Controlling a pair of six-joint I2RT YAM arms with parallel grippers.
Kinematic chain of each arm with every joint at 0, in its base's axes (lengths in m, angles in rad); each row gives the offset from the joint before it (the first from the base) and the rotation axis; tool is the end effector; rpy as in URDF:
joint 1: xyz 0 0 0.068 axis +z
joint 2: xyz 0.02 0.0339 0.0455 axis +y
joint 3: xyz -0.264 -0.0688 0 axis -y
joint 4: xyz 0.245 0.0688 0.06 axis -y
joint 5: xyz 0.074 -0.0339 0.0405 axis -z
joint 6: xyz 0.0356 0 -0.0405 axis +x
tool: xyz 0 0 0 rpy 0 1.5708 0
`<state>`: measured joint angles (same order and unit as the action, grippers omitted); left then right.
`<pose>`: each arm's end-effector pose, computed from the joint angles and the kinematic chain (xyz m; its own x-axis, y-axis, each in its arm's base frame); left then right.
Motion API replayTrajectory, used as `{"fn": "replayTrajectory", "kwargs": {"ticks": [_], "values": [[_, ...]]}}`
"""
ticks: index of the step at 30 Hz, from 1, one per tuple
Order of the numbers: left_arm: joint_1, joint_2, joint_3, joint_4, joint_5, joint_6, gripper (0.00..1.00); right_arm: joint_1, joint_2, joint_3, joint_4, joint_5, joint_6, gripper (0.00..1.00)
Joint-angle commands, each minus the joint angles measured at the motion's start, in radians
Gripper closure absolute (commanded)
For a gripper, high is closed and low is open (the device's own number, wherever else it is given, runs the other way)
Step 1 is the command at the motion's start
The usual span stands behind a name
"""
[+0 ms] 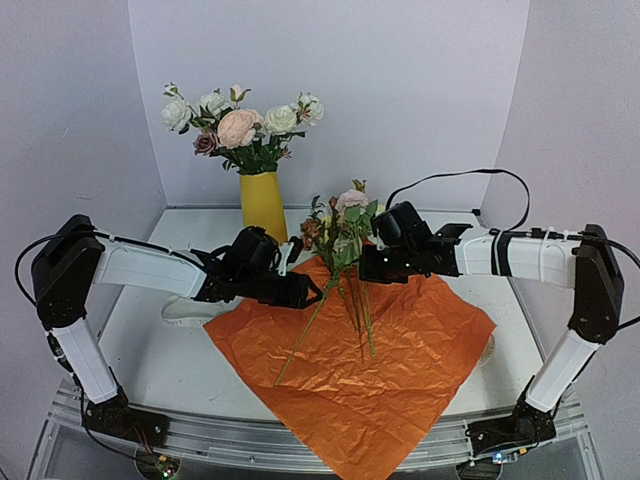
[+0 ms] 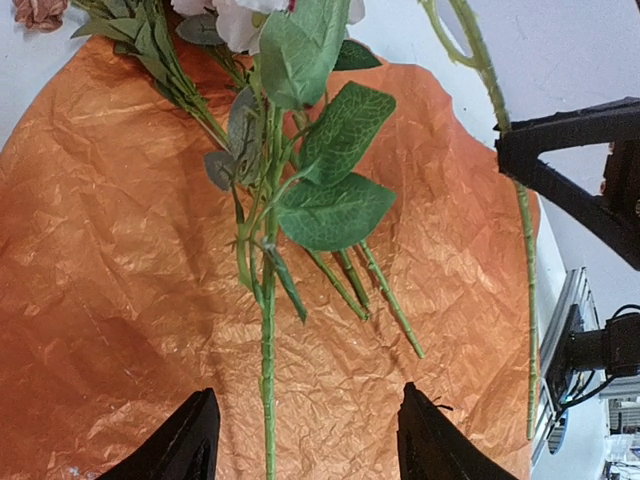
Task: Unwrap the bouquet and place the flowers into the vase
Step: Pick up the fake flower from the wrapping paper.
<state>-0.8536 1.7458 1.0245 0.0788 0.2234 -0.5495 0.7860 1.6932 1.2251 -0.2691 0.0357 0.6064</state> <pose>0.2416 -0.2890 0.1916 -0.7806 0.1202 -0.6134 0.5205 0.6684 -0.5313 0.2688 0.2673 0.2449 -0.7827 0.0223 -0.6220 -0.2949 0.8667 0.4022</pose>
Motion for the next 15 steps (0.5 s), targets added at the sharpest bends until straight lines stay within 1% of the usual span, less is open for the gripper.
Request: {"fn": "replayTrajectory", "kwargs": {"ticks": [1, 4, 7, 11, 13, 14, 15], "values": [[-0.016, 0.009, 0.004, -0.042, -0.072, 0.008, 0.38, -0.003, -0.030, 0.042, 0.048, -0.001, -0.004, 1.00], [-0.022, 0.046, 0.016, -0.056, -0.104, 0.011, 0.40, -0.002, -0.033, 0.041, 0.050, -0.003, -0.004, 1.00], [-0.036, 0.093, 0.043, -0.061, -0.084, 0.024, 0.44, -0.003, -0.038, 0.036, 0.050, -0.004, -0.004, 1.00], [-0.047, 0.126, 0.065, -0.067, -0.075, 0.031, 0.46, -0.002, -0.040, 0.034, 0.050, -0.006, -0.004, 1.00], [-0.048, 0.141, 0.072, -0.067, -0.066, 0.031, 0.57, -0.004, -0.039, 0.034, 0.050, -0.007, -0.004, 1.00], [-0.049, 0.145, 0.075, -0.067, -0.065, 0.031, 0.67, -0.003, -0.039, 0.033, 0.050, -0.007, -0.002, 1.00], [-0.049, 0.149, 0.079, -0.068, -0.066, 0.032, 0.75, -0.003, -0.039, 0.033, 0.051, -0.008, -0.002, 1.00]]}}
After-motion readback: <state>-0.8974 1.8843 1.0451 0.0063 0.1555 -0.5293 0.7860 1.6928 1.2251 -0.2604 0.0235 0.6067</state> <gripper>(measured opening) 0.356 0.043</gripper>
